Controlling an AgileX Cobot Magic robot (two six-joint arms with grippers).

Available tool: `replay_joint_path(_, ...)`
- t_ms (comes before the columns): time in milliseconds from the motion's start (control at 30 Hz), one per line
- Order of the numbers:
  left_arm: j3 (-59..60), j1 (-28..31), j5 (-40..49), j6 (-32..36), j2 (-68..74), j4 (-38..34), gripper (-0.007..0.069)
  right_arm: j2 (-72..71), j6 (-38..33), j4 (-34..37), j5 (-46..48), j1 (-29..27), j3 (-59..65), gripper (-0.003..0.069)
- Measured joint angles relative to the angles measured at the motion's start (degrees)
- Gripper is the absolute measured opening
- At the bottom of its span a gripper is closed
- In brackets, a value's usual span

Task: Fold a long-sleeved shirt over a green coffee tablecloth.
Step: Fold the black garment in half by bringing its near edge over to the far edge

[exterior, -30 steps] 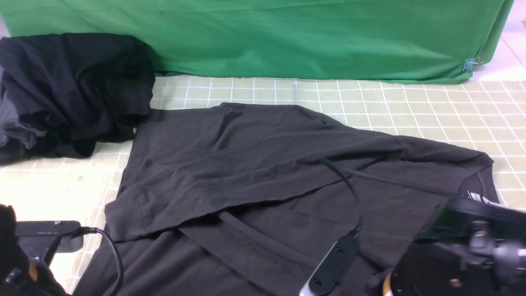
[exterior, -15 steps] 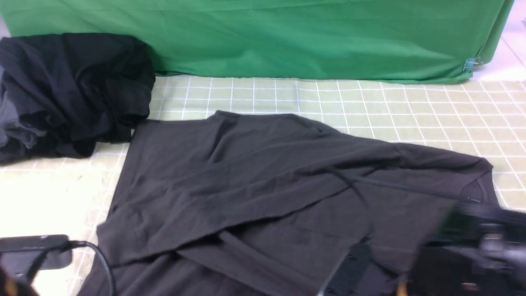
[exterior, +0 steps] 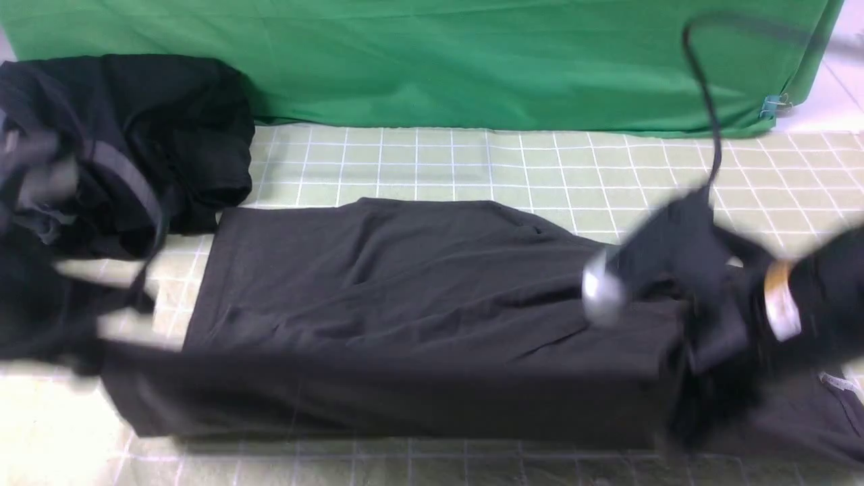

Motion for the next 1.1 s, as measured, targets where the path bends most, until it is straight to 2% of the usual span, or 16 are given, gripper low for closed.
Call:
replay_joint_path(200,-14.4,6.1,-3.1,5.1,16.9,-4.0,0.0013,12.1,-4.0,0.4,-3.4,-8.5,-11.7,0.0038)
replay_joint_path(400,-29.7,8.8,-4.0,6.0,35.0,-5.7,0.0013,26.8,-4.5,0.7,-7.4,-12.8,-25.2,0.0038)
replay_joint_path(667,-45.0,9.2,-3.6,6.3,51.1,-5.1,0.0013,41.7,-4.6,0.5,-10.6,-15.1,-37.9,0.0038)
replay_joint_path(800,-48.4,9.2,-3.6,6.3,54.3,-5.1,0.0019,45.0,-4.4,0.2,-12.6,-15.2,-39.7,0.005)
replay_joint_path(967,-49.6,9.3,-5.6,6.3,56.1,-3.4,0.0109,46.9,-4.4,-1.0,-15.9,-15.6,-40.0,0.0174)
replay_joint_path(1067,-50.4,9.7,-7.3,6.3,56.1,-0.3,0.0235,46.9,-3.9,-1.5,-15.1,-15.9,-41.2,0.0289)
replay_joint_path(1100,-50.5,9.7,-7.5,6.3,56.1,0.2,0.0251,46.9,-3.9,-1.5,-14.9,-15.9,-41.3,0.0297)
